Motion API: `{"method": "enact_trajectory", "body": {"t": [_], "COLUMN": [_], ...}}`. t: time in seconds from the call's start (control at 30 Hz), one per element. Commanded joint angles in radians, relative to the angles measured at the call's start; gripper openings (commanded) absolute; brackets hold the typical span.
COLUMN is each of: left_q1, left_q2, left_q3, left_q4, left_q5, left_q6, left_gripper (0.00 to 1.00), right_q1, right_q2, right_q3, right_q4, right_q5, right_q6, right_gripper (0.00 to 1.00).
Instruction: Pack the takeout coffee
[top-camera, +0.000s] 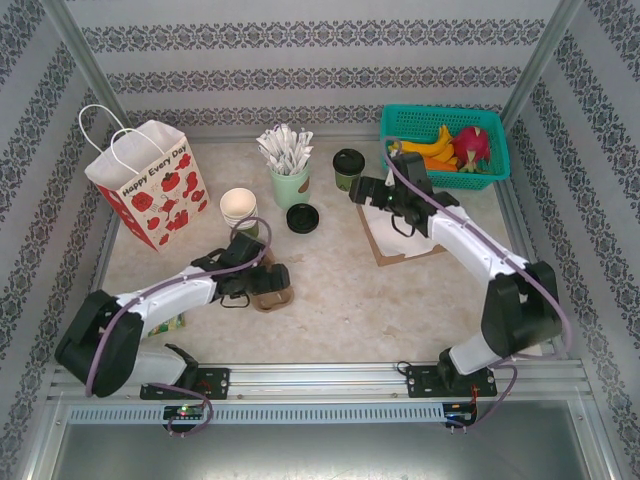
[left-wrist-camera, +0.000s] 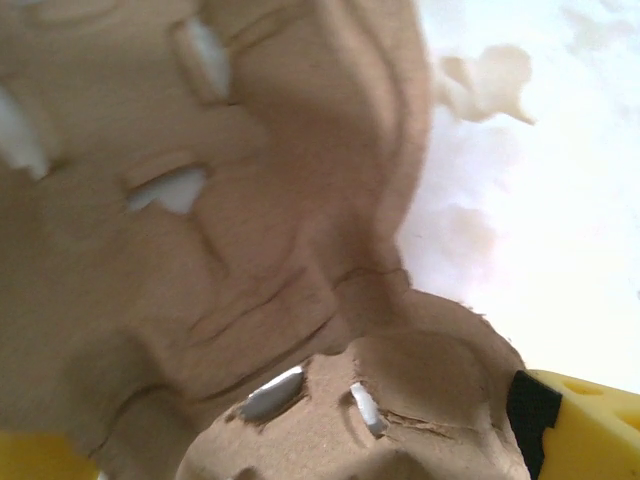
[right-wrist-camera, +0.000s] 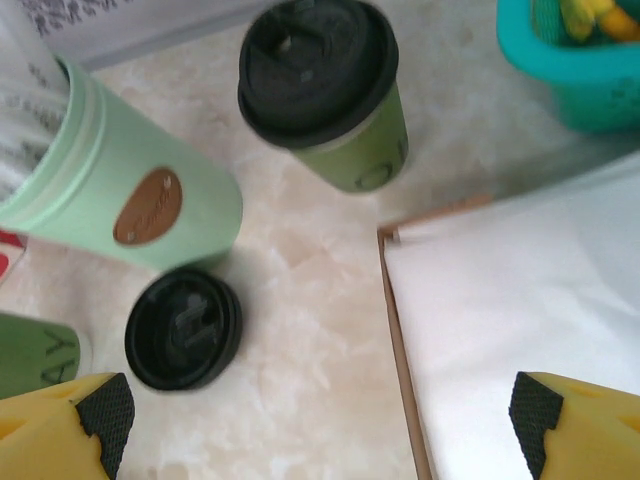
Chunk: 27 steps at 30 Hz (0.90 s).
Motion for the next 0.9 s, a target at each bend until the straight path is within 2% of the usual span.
{"method": "enact_trajectory", "body": {"t": [0.0, 0.33, 0.43, 0.6, 0.73, 0.87], "left_q1": [-0.048, -0.205, -0.244, -0.246, -0.245, -0.212], "left_q2": [0.053, 0.329, 0.348, 0.236, 0.052, -0.145], "left_q3": [0.082, 0.381, 0.427, 0.361, 0.256, 0.21], "left_q4": [0.036, -0.108, -0.141, -0.144, -0.144, -0.209], "left_q5": [0.032, 0.085, 0.066, 0.016, -0.043, -0.112], "left_q6": [0.065, 0.216, 0.249, 0.243, 0.24, 0.228], "left_gripper": [1.0, 1.0, 1.0, 1.0, 0.99, 0.99], "right_q1": [0.013, 0.028, 0.037, 0.051, 0.065, 0.098], "right_q2": [-0.09, -0.24, -0.253, -0.235, -0.186, -0.168], "right_q3": [-0.078, -0.229, -0.248, -0.23, -0.169, -0.146], "right_q4": [-0.005, -0.038, -0.019, 0.014, 0.003, 0.065], "right_q5": [0.039, 0.068, 0.053, -0.01, -0.101, -0.05], "right_q6": [0.033, 0.043, 0.015, -0.13, -0.282, -0.326], "right_gripper": [0.98, 0.98, 0.98, 0.98, 0.98, 0.98]}}
